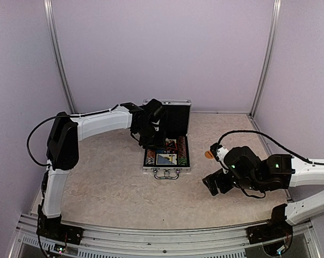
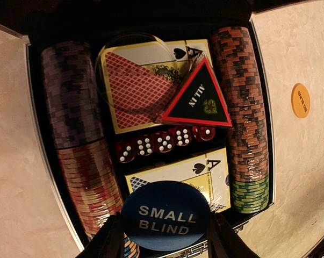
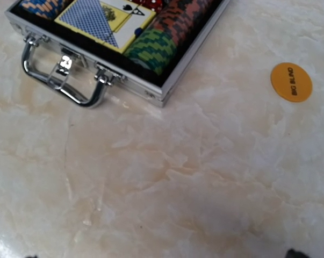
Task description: Pack up texas hold em set
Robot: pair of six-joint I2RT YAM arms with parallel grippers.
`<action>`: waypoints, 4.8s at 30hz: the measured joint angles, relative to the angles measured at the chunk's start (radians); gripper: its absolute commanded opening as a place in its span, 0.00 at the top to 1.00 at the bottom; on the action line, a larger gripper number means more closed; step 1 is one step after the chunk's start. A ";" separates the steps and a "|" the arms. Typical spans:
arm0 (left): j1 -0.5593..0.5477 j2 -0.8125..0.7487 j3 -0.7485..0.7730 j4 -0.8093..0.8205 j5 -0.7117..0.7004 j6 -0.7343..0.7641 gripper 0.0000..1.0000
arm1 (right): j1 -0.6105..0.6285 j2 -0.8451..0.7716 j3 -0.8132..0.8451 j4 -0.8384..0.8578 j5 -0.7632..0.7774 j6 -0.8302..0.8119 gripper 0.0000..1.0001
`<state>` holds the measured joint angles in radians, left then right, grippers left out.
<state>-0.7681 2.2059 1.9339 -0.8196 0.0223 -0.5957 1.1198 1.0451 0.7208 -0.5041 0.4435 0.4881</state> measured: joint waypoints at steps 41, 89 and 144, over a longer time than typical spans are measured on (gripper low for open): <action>-0.053 0.066 -0.003 -0.024 -0.084 0.017 0.41 | 0.000 -0.003 0.000 -0.009 0.003 0.024 0.00; -0.016 -0.183 -0.205 -0.003 -0.136 0.024 0.01 | -0.526 0.548 0.348 0.005 -0.140 0.067 0.02; -0.029 -0.402 -0.448 0.135 -0.109 0.071 0.01 | -0.640 0.947 0.567 0.073 -0.284 -0.023 0.38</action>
<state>-0.7971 1.8034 1.4857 -0.6842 -0.0868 -0.5247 0.4793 1.9919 1.2881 -0.4313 0.1593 0.4648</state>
